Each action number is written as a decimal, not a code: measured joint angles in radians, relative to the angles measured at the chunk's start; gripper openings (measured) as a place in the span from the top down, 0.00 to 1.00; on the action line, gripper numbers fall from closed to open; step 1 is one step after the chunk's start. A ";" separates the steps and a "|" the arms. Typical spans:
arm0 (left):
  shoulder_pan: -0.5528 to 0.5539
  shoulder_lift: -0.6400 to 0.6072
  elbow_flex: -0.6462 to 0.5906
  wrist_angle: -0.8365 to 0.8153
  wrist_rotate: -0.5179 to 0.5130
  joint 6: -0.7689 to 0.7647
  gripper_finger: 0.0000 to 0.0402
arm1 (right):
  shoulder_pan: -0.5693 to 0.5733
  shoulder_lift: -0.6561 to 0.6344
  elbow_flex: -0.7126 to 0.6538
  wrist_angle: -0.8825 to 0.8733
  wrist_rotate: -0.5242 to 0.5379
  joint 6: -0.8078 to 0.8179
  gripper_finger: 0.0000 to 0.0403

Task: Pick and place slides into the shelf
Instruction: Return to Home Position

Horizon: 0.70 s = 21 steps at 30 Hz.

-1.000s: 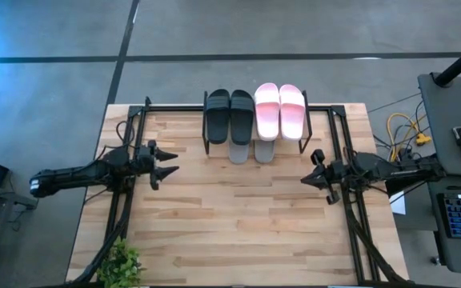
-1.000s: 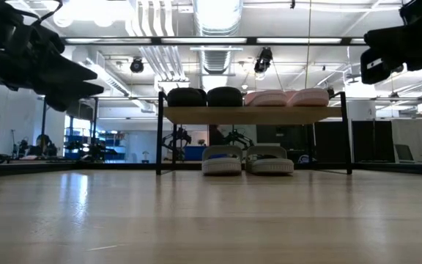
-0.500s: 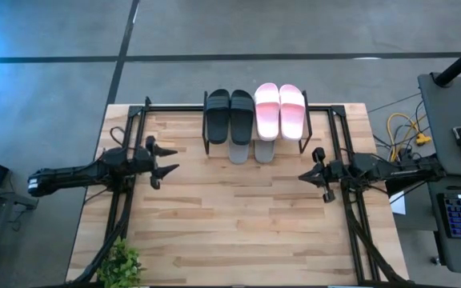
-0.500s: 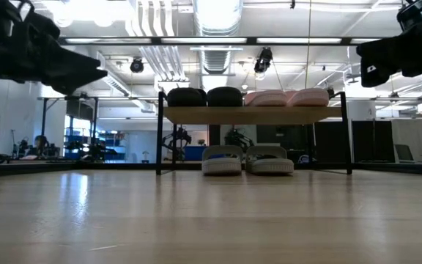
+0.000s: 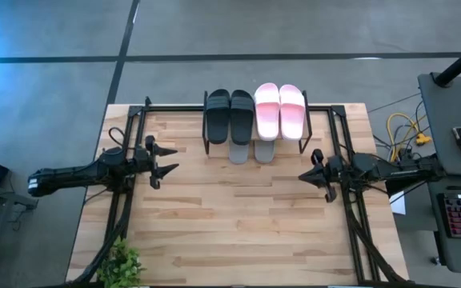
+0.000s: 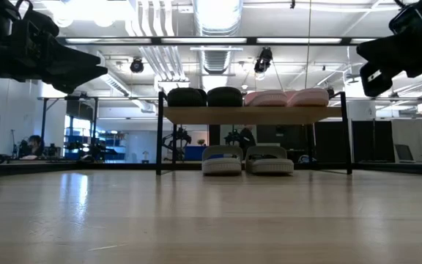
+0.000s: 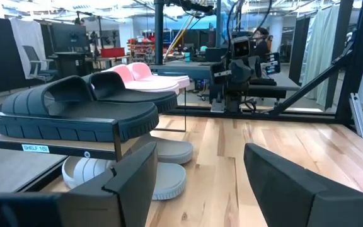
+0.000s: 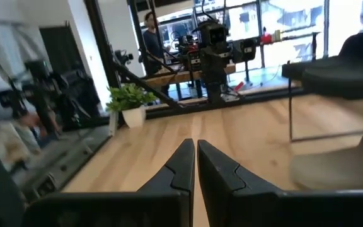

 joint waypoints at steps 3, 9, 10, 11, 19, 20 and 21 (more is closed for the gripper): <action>0.000 0.005 0.000 0.002 0.003 0.000 0.44 | 0.000 0.000 0.000 0.000 -0.001 0.074 0.97; -0.001 0.011 0.000 0.002 0.003 0.000 0.44 | 0.000 0.000 0.000 0.000 -0.001 0.109 0.97; -0.001 0.011 0.000 0.003 0.003 0.000 0.44 | 0.000 0.000 0.000 0.000 -0.001 0.109 0.97; -0.001 0.011 0.000 0.003 0.003 0.000 0.44 | 0.000 0.000 0.000 0.000 -0.001 0.109 0.97; -0.001 0.011 0.001 0.003 0.002 0.000 0.44 | 0.000 0.000 0.000 0.000 -0.001 0.109 0.97; -0.001 0.011 0.001 0.003 0.002 0.000 0.44 | 0.000 0.000 0.000 0.000 -0.001 0.109 0.97; -0.001 0.011 0.001 0.003 0.002 0.000 0.44 | 0.000 0.000 0.000 0.000 -0.001 0.109 0.97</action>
